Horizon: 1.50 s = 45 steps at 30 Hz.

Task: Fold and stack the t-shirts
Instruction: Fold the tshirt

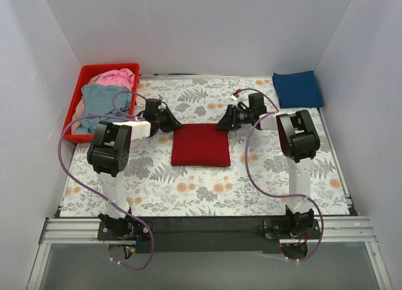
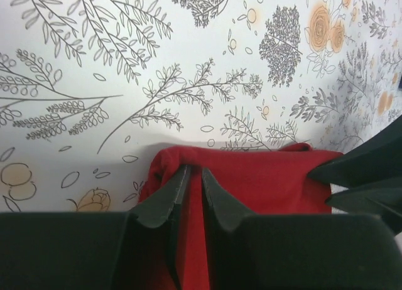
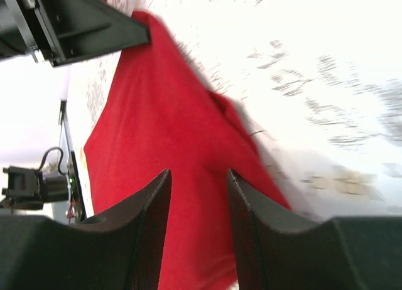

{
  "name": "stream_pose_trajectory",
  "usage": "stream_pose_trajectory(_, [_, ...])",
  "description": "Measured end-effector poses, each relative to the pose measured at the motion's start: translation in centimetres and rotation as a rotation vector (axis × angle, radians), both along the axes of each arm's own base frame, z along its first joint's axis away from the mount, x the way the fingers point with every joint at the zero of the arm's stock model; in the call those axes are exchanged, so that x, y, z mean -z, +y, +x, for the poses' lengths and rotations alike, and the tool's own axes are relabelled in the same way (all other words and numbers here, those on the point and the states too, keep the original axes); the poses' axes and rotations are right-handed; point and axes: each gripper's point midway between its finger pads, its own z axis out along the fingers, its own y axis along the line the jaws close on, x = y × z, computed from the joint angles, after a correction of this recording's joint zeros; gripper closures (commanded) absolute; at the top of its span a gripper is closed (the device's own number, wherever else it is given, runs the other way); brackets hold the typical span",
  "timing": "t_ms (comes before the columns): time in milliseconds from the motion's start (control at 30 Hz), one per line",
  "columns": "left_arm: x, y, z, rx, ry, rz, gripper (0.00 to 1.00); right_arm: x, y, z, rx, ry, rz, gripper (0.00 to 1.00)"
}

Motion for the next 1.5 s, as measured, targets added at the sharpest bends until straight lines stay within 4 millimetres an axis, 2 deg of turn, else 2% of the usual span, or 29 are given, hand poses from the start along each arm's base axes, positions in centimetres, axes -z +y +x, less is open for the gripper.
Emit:
stream_pose_trajectory(133, [0.0,0.3,0.3,-0.005,-0.006,-0.006,0.85,-0.4,-1.2,1.9,0.038,-0.014,0.02,0.53])
stream_pose_trajectory(267, [-0.2,0.3,0.4,-0.003,-0.011,-0.01,0.76,-1.0,-2.1,3.1,0.071,-0.028,0.031,0.53])
stream_pose_trajectory(400, [-1.7,0.5,0.3,-0.01,-0.029,-0.006,0.67,-2.3,-2.4,2.5,0.094,-0.017,0.041,0.53])
stream_pose_trajectory(467, [-3.6,0.8,0.1,-0.019,-0.059,-0.012,0.66,-3.8,-2.2,1.4,0.093,-0.014,0.052,0.53])
stream_pose_trajectory(600, [-9.4,0.9,-1.4,-0.014,-0.158,-0.052,0.65,-8.0,-0.6,-2.4,0.043,-0.07,0.092,0.53])
stream_pose_trajectory(700, [-13.3,0.5,-3.7,0.015,-0.231,-0.089,0.65,-10.1,1.2,-6.6,-0.029,-0.098,0.128,0.53])
stream_pose_trajectory(767, [-14.5,-0.3,-6.1,0.05,-0.248,-0.115,0.67,-10.1,2.2,-9.5,-0.084,-0.085,0.147,0.52])
stream_pose_trajectory(833, [-13.9,-1.1,-8.9,0.087,-0.228,-0.135,0.68,-8.8,2.7,-11.8,-0.121,-0.042,0.148,0.52])
stream_pose_trajectory(933, [-10.5,-1.6,-12.5,0.119,-0.131,-0.142,0.72,-5.7,2.3,-14.2,-0.135,0.061,0.126,0.52])
stream_pose_trajectory(1033, [-5.1,-0.9,-15.4,0.091,0.027,-0.133,0.79,-2.6,1.5,-15.0,-0.126,0.144,0.102,0.52])
stream_pose_trajectory(1100, [-2.1,-0.3,-16.9,0.053,0.127,-0.124,0.82,-0.8,1.0,-15.0,-0.114,0.188,0.091,0.52])
stream_pose_trajectory(1167, [0.2,0.4,-18.4,0.005,0.208,-0.119,0.83,0.0,0.4,-15.0,-0.113,0.227,0.104,0.52])
stream_pose_trajectory(1367, [0.0,1.5,-18.6,-0.092,0.211,-0.142,0.83,-0.3,-1.0,-14.7,-0.093,0.235,0.136,0.51])
stream_pose_trajectory(1500, [-1.7,2.7,-18.6,-0.141,0.165,-0.116,0.75,-2.1,-1.0,-14.6,-0.074,0.198,0.141,0.49])
